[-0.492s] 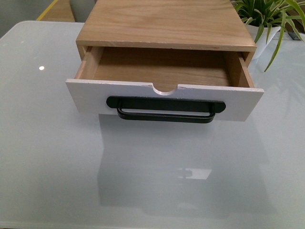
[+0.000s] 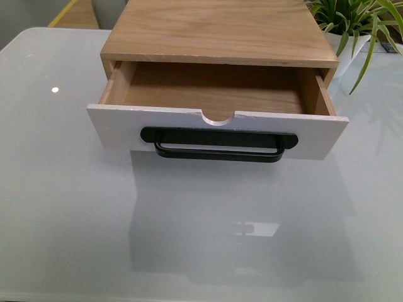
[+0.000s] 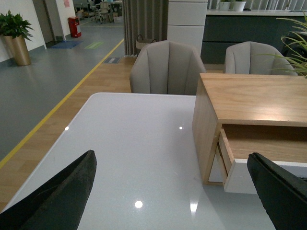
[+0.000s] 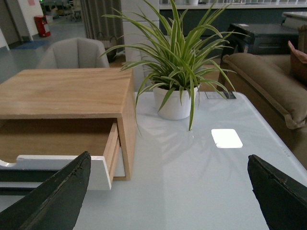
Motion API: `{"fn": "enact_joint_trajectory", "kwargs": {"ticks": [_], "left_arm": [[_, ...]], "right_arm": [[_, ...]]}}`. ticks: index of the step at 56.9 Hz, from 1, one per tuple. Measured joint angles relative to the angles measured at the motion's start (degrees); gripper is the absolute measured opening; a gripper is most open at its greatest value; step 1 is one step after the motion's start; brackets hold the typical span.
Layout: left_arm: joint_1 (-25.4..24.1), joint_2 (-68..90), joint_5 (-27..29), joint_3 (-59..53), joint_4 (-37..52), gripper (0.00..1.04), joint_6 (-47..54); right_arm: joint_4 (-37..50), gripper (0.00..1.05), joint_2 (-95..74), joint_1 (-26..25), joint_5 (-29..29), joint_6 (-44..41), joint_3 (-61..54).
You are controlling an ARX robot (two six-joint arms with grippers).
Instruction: Close drawer sideways
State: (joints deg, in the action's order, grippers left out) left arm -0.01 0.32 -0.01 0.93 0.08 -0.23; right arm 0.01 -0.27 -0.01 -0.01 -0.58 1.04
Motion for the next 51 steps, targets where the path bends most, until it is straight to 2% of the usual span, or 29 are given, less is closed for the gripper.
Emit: {"fn": "enact_joint_trajectory", "kwargs": {"ticks": [22, 28, 32, 39, 45, 51], "left_arm": [[-0.02, 0.09, -0.20, 0.04, -0.13, 0.96, -0.02], [-1.44, 8.98, -6.49, 6.14, -16.06, 0.96, -2.34], [-1.95, 13.33, -7.65, 7.67, -20.00, 0.96, -2.69], [-2.71, 17.53, -9.09, 8.57, -17.59, 0.96, -2.54], [-1.99, 22.51, -10.21, 9.46, -11.85, 0.96, -1.16], [-0.55, 30.80, -14.75, 9.92, -4.85, 0.96, 2.86]], "right_arm": [[-0.11, 0.96, -0.09, 0.02, 0.26, 0.13, 0.04], [-13.62, 0.96, -7.85, 3.45, 10.40, 2.56, 4.85], [-15.91, 0.96, -11.37, 4.66, 11.47, 2.69, 5.73], [-13.81, 0.96, -14.27, 5.42, 10.69, 2.03, 6.69], [-9.49, 0.96, -18.51, 5.99, 8.59, -0.79, 7.19], [-2.62, 0.96, -26.16, 5.99, 5.31, -5.77, 7.26]]}}
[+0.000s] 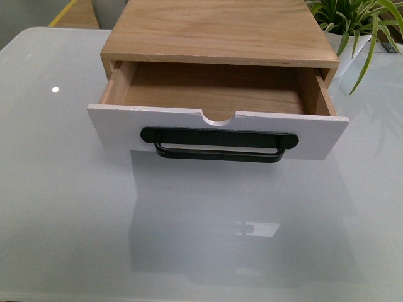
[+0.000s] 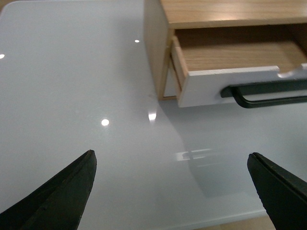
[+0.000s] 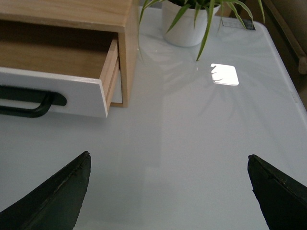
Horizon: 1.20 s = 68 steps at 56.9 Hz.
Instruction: Close drawer sideways
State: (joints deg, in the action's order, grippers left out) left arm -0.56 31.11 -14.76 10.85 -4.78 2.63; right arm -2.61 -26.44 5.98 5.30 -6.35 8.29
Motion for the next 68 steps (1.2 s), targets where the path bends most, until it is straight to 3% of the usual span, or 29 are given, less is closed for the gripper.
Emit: {"fn": "enact_joint_trajectory", "kwargs": {"ticks": [16, 24, 36, 48, 68], "left_arm": [[0.31, 28.50, -10.67, 5.90, 18.51, 0.96, 16.20], [2.25, 38.47, -16.11, 8.85, 20.00, 0.96, 25.00], [7.65, 42.86, -24.41, 10.80, 18.80, 0.96, 34.12], [13.33, 46.71, -28.37, 11.58, 20.63, 0.96, 38.10], [17.75, 57.55, -28.55, 15.61, 26.91, 0.96, 38.69]], "right_arm": [[17.16, 0.96, -25.20, -1.99, -8.92, -15.89, 4.07], [19.12, 0.96, -36.87, -2.03, -14.62, -26.36, 8.15], [19.87, 0.96, -48.68, 0.57, -16.44, -40.09, 12.59], [20.41, 0.96, -55.56, 5.25, -17.18, -46.47, 16.11], [22.69, 0.96, -64.04, 11.43, -18.49, -50.53, 20.35]]}}
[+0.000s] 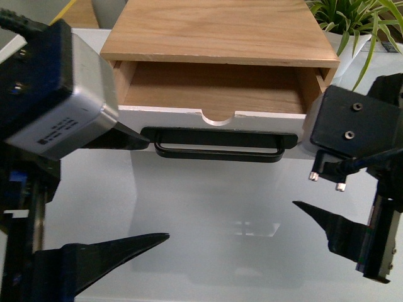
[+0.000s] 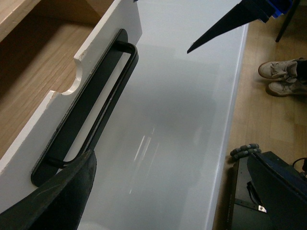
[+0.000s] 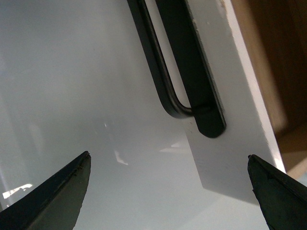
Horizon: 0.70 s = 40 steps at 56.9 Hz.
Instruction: Close drawer sideways
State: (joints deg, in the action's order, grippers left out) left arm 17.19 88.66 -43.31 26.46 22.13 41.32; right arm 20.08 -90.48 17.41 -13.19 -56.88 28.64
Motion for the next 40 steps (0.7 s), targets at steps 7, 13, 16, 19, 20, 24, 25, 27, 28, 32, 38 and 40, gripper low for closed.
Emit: {"fn": "enact_joint_trajectory", "kwargs": {"ticks": [7, 13, 16, 19, 20, 24, 25, 27, 28, 32, 38, 40], "left_arm": [[1.20, 4.98, 0.48, 2.12, 2.29, 0.96, -0.24], [1.88, 7.04, 0.66, 3.15, 3.72, 0.96, -0.68], [2.36, 8.07, 0.68, 3.85, 4.11, 0.96, -0.74], [2.73, 8.85, 0.66, 4.33, 4.17, 0.96, -0.83], [2.89, 9.09, 0.66, 4.46, 4.20, 0.96, -0.85], [3.48, 10.05, 0.63, 4.87, 4.57, 0.96, -0.96], [3.63, 10.29, 0.63, 5.01, 4.63, 0.96, -1.05], [3.87, 10.82, 0.61, 5.31, 4.92, 0.96, -1.14], [4.00, 10.97, 0.61, 5.46, 4.98, 0.96, -1.20], [4.42, 11.76, 0.63, 5.99, 5.44, 0.96, -1.66], [4.85, 12.55, 0.63, 6.58, 5.92, 0.96, -2.08], [4.94, 12.68, 0.63, 6.71, 5.95, 0.96, -2.14]], "right_arm": [[0.92, 0.96, -4.33, 2.21, -0.15, -1.55, 2.01], [0.94, 0.96, -6.01, 2.91, -0.26, -2.16, 3.26], [0.98, 0.96, -6.86, 3.32, -0.44, -2.51, 4.15], [0.98, 0.96, -7.37, 3.54, -0.57, -2.56, 4.63], [0.98, 0.96, -7.56, 3.61, -0.59, -2.58, 4.87], [0.98, 0.96, -8.22, 3.93, -0.59, -2.73, 5.57], [0.98, 0.96, -8.37, 4.02, -0.59, -2.73, 5.75], [0.98, 0.96, -8.63, 4.33, -0.61, -2.75, 6.08], [0.98, 0.96, -8.72, 4.44, -0.61, -2.78, 6.21], [0.98, 0.96, -9.20, 5.07, -0.63, -2.86, 6.69], [0.98, 0.96, -9.88, 5.84, -0.61, -2.95, 7.28], [0.98, 0.96, -10.01, 5.97, -0.61, -2.95, 7.39]]}}
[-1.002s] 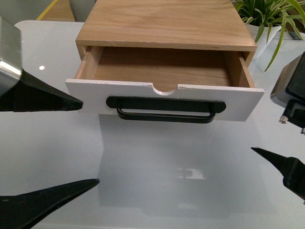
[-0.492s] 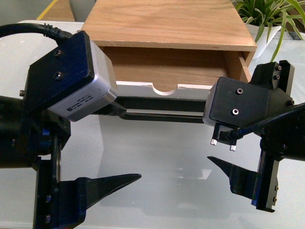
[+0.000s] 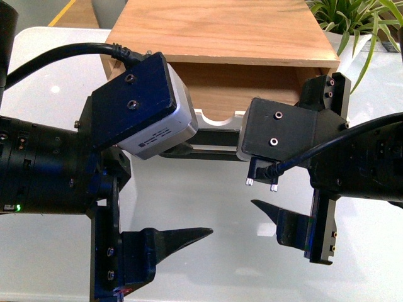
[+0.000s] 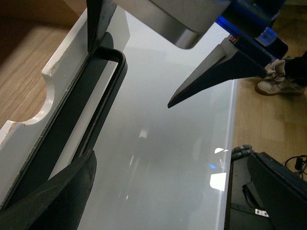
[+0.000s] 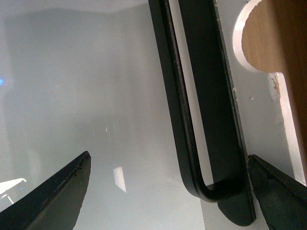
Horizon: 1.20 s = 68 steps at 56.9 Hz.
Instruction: Close drawer sideways
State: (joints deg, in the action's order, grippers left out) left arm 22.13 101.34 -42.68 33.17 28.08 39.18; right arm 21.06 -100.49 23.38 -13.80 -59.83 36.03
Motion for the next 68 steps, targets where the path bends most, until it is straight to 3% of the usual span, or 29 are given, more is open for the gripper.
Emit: {"fn": "enact_joint_trajectory", "kwargs": {"ticks": [68], "left_arm": [[0.37, 11.91, 0.52, 11.26, -2.29, 0.96, -1.31]], "right_arm": [[-0.50, 0.96, -5.33, 1.81, 0.28, -1.14, 3.26]]}}
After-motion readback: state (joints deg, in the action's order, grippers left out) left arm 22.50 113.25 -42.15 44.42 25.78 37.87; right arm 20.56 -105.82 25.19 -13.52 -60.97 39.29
